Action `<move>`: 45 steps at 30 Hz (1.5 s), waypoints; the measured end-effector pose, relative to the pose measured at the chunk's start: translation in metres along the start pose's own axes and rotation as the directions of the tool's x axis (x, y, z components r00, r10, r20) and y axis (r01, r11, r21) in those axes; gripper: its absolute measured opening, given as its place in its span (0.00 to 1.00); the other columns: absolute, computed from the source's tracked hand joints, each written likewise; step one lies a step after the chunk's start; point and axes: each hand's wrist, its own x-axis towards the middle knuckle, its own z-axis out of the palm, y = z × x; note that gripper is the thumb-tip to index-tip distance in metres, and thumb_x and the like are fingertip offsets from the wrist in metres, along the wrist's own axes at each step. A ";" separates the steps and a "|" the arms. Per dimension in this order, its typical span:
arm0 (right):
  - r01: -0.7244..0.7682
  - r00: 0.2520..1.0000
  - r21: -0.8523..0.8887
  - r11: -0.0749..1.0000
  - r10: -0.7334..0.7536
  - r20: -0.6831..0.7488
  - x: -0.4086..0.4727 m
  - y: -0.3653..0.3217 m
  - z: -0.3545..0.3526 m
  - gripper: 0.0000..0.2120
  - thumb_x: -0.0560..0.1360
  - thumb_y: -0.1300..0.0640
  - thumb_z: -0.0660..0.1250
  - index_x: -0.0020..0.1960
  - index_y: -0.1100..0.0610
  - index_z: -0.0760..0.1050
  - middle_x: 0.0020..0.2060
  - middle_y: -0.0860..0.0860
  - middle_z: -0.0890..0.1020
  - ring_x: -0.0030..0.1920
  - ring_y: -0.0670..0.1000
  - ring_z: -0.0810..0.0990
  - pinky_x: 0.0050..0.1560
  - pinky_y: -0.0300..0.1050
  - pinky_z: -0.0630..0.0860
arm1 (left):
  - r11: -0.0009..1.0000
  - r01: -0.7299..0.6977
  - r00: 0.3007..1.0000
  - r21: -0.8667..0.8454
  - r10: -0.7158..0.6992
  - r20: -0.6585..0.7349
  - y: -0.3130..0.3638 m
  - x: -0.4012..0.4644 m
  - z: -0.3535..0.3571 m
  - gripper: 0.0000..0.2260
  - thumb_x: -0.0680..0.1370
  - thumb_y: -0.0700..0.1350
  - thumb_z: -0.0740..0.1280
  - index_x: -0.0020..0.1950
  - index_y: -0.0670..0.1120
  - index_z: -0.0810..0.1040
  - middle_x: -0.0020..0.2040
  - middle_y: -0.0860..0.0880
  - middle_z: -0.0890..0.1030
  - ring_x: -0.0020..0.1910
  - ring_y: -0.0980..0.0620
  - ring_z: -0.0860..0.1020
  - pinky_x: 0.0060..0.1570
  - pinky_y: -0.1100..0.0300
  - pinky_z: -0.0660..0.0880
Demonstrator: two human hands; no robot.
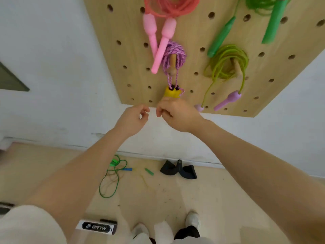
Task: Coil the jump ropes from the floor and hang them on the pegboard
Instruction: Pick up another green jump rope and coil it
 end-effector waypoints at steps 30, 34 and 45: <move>-0.310 0.603 -0.390 0.867 0.497 0.625 0.030 0.324 0.785 0.13 0.80 0.61 0.52 0.62 0.64 0.65 0.59 0.59 0.69 0.60 0.60 0.69 0.52 0.50 0.68 | 0.613 0.776 0.628 -0.149 -0.774 0.080 -0.611 -0.010 0.459 0.12 0.80 0.46 0.58 0.57 0.40 0.74 0.58 0.41 0.77 0.55 0.41 0.77 0.51 0.55 0.70; -0.364 0.631 -0.383 0.849 0.527 0.570 0.032 0.345 0.827 0.18 0.77 0.62 0.60 0.66 0.64 0.61 0.62 0.61 0.66 0.60 0.62 0.71 0.51 0.50 0.68 | 0.627 0.765 0.641 -0.144 -0.763 0.086 -0.643 -0.011 0.496 0.11 0.79 0.44 0.59 0.56 0.41 0.76 0.58 0.42 0.77 0.55 0.41 0.78 0.49 0.51 0.73; -0.864 0.422 0.157 0.478 0.518 0.744 0.051 0.276 0.750 0.11 0.71 0.65 0.66 0.52 0.58 0.70 0.41 0.55 0.75 0.35 0.51 0.75 0.30 0.40 0.76 | 0.419 0.780 0.593 -0.464 -0.733 0.334 -0.576 0.007 0.454 0.10 0.81 0.47 0.57 0.51 0.43 0.74 0.49 0.43 0.78 0.41 0.49 0.76 0.38 0.61 0.70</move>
